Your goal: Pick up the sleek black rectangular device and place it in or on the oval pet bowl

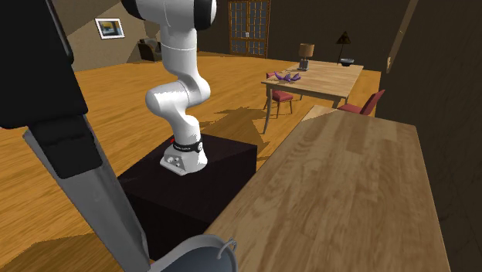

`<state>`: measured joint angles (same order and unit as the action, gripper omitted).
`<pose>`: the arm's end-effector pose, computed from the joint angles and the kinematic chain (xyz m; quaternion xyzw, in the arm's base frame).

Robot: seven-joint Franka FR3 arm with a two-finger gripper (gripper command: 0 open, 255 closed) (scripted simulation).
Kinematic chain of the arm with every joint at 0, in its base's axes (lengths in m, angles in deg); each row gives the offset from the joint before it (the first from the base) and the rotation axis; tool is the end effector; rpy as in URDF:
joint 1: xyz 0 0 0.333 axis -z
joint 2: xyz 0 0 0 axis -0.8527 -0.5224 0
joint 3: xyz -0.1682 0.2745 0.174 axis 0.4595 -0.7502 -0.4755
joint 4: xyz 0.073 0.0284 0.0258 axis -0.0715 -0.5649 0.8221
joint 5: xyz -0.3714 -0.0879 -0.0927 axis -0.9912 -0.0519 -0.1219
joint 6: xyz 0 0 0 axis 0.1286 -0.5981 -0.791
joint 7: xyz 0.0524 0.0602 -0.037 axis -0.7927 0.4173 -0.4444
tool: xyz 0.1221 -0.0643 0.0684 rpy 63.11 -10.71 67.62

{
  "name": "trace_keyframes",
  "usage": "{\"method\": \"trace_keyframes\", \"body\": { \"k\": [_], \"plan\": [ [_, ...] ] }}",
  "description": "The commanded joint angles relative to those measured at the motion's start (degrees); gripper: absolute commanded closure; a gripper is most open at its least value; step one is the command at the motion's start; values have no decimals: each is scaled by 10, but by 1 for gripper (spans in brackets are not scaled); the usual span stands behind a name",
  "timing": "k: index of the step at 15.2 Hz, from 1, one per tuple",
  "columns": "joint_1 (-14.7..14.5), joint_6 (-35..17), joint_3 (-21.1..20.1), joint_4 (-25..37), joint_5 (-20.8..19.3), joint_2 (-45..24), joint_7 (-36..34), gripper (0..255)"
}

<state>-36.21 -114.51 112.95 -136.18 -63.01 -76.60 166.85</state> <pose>0.3314 -0.5080 0.6762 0.8502 0.5260 -0.0205 0.0078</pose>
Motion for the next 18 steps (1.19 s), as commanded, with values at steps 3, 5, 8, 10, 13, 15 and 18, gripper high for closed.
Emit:
{"method": "trace_keyframes", "body": {
  "k": [3, 5, 8, 10, 13, 15, 18],
  "plan": [
    [-17, -40, -1, -57, -16, 22, -7, 255],
    [-25, -60, -2, -84, -23, 31, -11, 255],
    [-33, -88, -3, -122, -32, 44, -16, 255],
    [-38, -106, -4, -145, -37, 51, -19, 255],
    [-43, -132, -5, -177, -43, 59, -23, 255],
    [-46, -148, -5, -198, -46, 64, -26, 255],
    [-50, -173, -6, -226, -50, 69, -28, 255]
  ]
}}
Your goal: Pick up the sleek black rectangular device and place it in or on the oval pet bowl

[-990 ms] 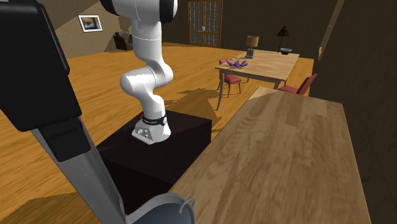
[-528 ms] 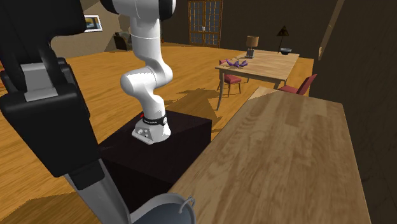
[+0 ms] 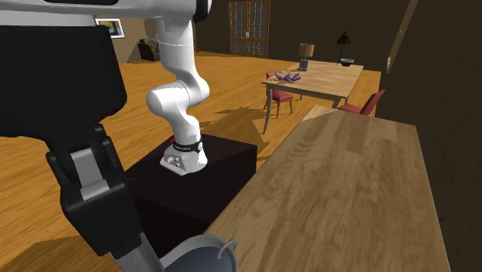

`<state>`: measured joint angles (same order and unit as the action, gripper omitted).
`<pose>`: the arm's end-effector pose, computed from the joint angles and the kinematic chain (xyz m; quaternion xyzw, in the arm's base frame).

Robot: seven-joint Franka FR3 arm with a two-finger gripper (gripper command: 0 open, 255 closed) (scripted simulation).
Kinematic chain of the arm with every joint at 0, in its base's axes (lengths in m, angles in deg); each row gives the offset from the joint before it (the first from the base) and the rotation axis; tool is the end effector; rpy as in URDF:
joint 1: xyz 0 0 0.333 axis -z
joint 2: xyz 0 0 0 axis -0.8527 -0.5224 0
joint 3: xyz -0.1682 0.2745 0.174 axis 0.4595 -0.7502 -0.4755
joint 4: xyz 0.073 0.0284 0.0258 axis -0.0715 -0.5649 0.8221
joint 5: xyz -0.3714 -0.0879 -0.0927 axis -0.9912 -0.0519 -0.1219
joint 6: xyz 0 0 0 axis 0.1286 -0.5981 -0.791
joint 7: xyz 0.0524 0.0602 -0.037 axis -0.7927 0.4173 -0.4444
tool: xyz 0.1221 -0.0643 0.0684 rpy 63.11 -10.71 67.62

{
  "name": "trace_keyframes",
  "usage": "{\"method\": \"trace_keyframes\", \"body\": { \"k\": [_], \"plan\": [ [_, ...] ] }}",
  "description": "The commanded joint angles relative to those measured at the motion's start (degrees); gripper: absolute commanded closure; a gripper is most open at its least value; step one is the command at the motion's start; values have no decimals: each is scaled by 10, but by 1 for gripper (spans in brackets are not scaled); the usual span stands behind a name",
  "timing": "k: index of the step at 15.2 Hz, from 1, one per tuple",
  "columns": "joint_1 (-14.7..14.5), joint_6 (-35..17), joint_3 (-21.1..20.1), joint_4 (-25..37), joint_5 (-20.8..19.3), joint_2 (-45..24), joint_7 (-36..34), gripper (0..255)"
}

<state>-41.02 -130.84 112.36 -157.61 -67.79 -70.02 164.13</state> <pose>0.3266 -0.5060 0.5840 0.8501 0.5261 -0.0205 0.0079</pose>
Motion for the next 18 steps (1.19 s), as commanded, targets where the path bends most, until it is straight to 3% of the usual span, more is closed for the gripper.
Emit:
{"method": "trace_keyframes", "body": {
  "k": [1, 6, 14, 15, 18],
  "plan": [
    [-3, -18, -1, -21, -3, 5, -2, 255],
    [-6, -54, -2, -60, -6, 8, -4, 255],
    [-6, -54, -2, -60, -6, 8, -4, 255],
    [-6, -54, -2, -60, -6, 8, -4, 0],
    [-6, -54, -2, -60, -6, 8, -4, 0]
  ]
}}
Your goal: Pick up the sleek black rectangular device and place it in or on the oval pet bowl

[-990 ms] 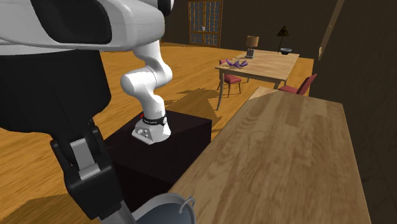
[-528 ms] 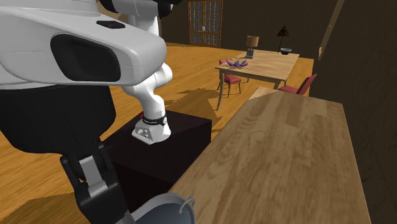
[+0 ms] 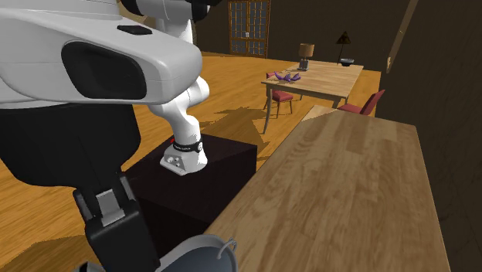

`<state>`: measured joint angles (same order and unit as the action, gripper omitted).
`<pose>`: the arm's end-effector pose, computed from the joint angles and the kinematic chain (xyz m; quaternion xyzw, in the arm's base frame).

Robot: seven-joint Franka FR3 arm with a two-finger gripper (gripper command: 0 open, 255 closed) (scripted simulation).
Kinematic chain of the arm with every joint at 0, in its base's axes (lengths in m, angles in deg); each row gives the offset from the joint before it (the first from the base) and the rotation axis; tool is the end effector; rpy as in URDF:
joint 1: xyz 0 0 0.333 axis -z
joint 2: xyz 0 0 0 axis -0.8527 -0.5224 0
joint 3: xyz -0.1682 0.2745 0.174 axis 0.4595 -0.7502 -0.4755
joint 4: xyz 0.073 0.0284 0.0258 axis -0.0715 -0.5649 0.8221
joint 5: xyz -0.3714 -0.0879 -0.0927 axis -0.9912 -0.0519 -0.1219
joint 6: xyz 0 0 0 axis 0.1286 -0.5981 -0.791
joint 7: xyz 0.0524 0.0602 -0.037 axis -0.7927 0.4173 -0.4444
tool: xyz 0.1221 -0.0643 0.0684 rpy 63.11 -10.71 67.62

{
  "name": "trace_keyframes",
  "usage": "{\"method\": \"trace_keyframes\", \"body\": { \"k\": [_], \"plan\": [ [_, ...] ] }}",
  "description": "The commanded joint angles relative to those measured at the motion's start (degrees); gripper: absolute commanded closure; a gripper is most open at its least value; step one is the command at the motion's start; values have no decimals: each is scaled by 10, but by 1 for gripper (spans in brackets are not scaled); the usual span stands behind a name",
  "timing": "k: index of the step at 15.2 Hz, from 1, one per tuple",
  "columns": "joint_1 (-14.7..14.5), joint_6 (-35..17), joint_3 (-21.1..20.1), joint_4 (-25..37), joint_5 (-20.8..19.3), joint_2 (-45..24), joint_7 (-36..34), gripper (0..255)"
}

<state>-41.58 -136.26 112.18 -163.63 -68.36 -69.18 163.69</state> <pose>0.3255 -0.5054 0.5488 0.8500 0.5263 -0.0206 0.0081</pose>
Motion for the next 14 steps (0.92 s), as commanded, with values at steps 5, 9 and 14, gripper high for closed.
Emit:
{"method": "trace_keyframes", "body": {
  "k": [5, 9, 14],
  "plan": [
    [4, 60, 1, 65, 4, -7, 2, 0],
    [6, 76, 2, 84, 7, -10, 4, 0],
    [6, 76, 2, 84, 7, -10, 4, 0]
  ]
}}
